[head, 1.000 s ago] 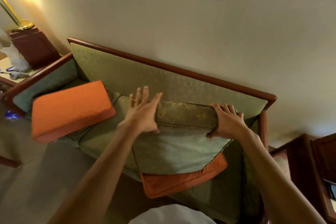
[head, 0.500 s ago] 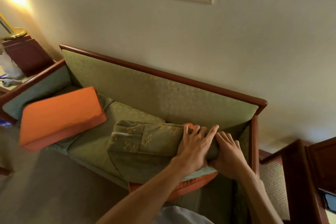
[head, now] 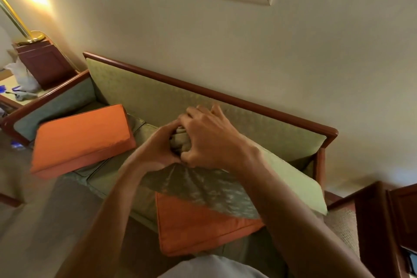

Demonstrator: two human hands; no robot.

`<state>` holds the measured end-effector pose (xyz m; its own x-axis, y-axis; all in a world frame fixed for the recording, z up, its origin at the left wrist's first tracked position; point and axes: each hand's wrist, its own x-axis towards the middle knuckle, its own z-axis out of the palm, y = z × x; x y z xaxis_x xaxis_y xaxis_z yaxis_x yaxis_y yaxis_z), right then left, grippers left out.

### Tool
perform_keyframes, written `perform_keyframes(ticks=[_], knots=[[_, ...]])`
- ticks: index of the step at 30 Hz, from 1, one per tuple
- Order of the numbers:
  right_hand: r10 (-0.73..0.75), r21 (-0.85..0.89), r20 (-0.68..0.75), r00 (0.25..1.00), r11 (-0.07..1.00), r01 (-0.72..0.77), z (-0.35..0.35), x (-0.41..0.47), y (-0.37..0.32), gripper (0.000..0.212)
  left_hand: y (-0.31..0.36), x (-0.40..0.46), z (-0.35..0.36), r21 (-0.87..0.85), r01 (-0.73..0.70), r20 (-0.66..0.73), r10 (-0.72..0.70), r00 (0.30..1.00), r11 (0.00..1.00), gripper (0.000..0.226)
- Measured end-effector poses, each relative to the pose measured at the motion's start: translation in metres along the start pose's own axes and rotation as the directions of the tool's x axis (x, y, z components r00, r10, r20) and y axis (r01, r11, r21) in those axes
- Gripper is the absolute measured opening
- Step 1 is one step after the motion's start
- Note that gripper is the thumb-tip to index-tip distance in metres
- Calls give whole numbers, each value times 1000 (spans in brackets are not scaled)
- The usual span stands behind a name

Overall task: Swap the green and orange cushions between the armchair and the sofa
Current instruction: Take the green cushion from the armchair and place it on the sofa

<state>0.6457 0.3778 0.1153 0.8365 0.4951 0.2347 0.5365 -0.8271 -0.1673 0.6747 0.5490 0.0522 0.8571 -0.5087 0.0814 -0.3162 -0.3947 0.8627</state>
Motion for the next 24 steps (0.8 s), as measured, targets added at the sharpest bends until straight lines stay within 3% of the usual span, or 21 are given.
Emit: perform_keyframes(ticks=[1, 3, 5, 6, 8, 9, 11, 16, 20, 22, 24], knots=[[17, 21, 22, 1000, 1000, -18, 29, 4, -5, 65, -22, -11, 1, -36, 63, -5, -64, 998, 997, 63], [128, 57, 205, 970, 988, -143, 99, -4, 2, 93, -72, -31, 6, -67, 202, 21, -201, 979, 977, 81], [243, 17, 446, 862, 960, -280, 163, -31, 25, 112, -126, -53, 12, -17, 330, -19, -330, 944, 944, 109], [268, -7, 491, 829, 953, -304, 186, -46, 35, 116, -146, -63, 12, -22, 389, -25, -389, 921, 921, 121], [277, -47, 445, 852, 957, -287, 213, -59, 45, 118, -181, -76, 6, 111, 448, -62, -443, 894, 887, 135], [271, -67, 412, 870, 961, -267, 217, -58, 46, 119, -181, -78, 1, 121, 479, -50, -476, 878, 870, 131], [302, -97, 418, 857, 953, -288, 215, -44, 48, 123, -189, -71, -11, -21, 529, -35, -529, 848, 849, 130], [501, -170, 504, 703, 856, -489, 191, -56, 112, 134, -193, -48, -30, 171, 531, 149, -554, 819, 830, 138], [637, -256, 481, 602, 759, -599, 176, -94, 148, 132, -189, -14, -54, 223, 625, 395, -655, 644, 748, 161], [654, -262, 475, 588, 743, -615, 181, -101, 148, 130, -178, 9, -55, 279, 591, 444, -647, 620, 757, 168], [652, -238, 451, 609, 746, -622, 188, -98, 146, 127, -160, 32, -39, 446, 434, 419, -611, 672, 783, 164]])
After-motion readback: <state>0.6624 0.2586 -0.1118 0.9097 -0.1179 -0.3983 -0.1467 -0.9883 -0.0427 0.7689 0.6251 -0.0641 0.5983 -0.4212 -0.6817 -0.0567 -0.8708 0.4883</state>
